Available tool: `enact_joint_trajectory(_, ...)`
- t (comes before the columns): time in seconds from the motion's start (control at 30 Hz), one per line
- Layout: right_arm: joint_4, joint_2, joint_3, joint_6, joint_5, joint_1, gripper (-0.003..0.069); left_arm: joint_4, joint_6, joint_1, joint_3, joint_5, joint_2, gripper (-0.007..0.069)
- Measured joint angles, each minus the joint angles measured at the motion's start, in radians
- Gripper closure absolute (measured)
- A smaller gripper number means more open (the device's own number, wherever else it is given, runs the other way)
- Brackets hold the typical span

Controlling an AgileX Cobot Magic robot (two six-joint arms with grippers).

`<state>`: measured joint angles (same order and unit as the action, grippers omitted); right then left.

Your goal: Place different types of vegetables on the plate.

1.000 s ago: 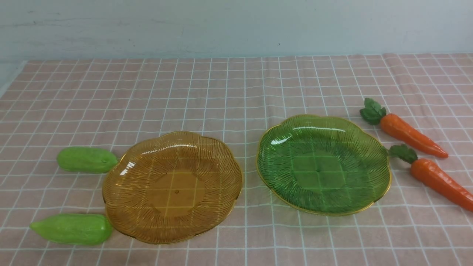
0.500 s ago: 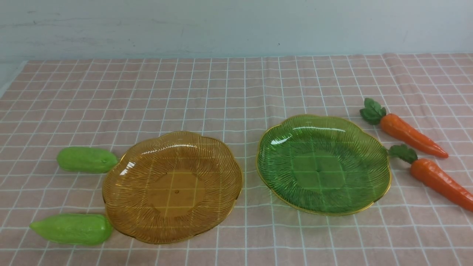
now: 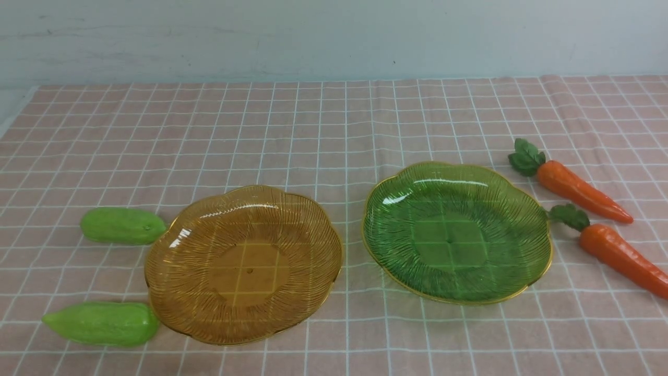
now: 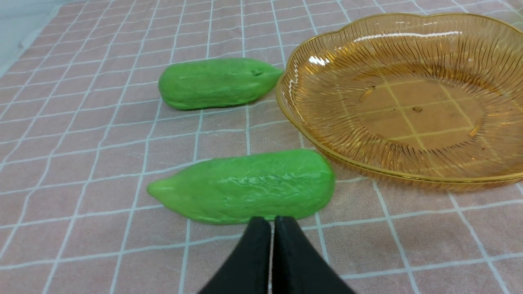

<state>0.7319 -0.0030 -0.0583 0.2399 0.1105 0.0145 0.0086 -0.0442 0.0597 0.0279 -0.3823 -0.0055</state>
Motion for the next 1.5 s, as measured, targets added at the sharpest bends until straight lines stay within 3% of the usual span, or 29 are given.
enact_joint_trajectory(0.07, -0.077, 0.078, -0.177, -0.164, 0.069, 0.006, 0.0667, 0.0, 0.0, 0.0, 0.0, 0.0, 0.0, 0.0628)
enact_joint_trajectory(0.2, -0.257, 0.333, -0.443, -0.279, 0.365, 0.005, 0.0667, 0.0, 0.0, 0.0, 0.0, 0.0, 0.0, 0.0628)
enact_joint_trajectory(0.33, -0.421, 0.615, -0.611, -0.261, 0.66, -0.006, 0.0667, 0.0, 0.0, 0.0, 0.0, 0.0, 0.0, 0.0628)
enact_joint_trajectory(0.47, -0.628, 0.905, -0.742, -0.168, 0.879, -0.013, 0.0667, 0.0, 0.0, 0.0, 0.0, 0.0, 0.0, 0.0628)
enact_joint_trajectory(0.73, -0.831, 1.285, -0.915, -0.118, 0.954, -0.017, 0.0652, 0.0, 0.0, 0.0, 0.0, 0.0, 0.0, 0.0628)
enact_joint_trajectory(0.77, -0.864, 1.437, -0.992, -0.121, 0.975, -0.017, 0.0625, 0.0, 0.0, 0.0, 0.0, 0.0, 0.0, 0.0628)
enact_joint_trajectory(0.83, -0.87, 1.501, -1.037, -0.129, 1.004, -0.017, 0.0599, 0.0, 0.0, 0.0, 0.0, 0.0, 0.0, 0.0628)
enact_joint_trajectory(1.03, -0.869, 1.822, -1.226, -0.202, 1.094, -0.017, 0.0402, 0.0, 0.0, 0.0, 0.0, 0.0, 0.0, 0.0628)
enact_joint_trajectory(1.3, -0.962, 1.937, -1.322, -0.233, 1.097, -0.017, 0.0293, 0.0, 0.0, 0.0, 0.0, 0.0, 0.0, 0.0628)
enact_joint_trajectory(1.5, -0.97, 2.035, -1.324, -0.291, 1.047, -0.017, 0.012, 0.0, 0.0, 0.0, 0.0, 0.0, 0.0, 0.0628)
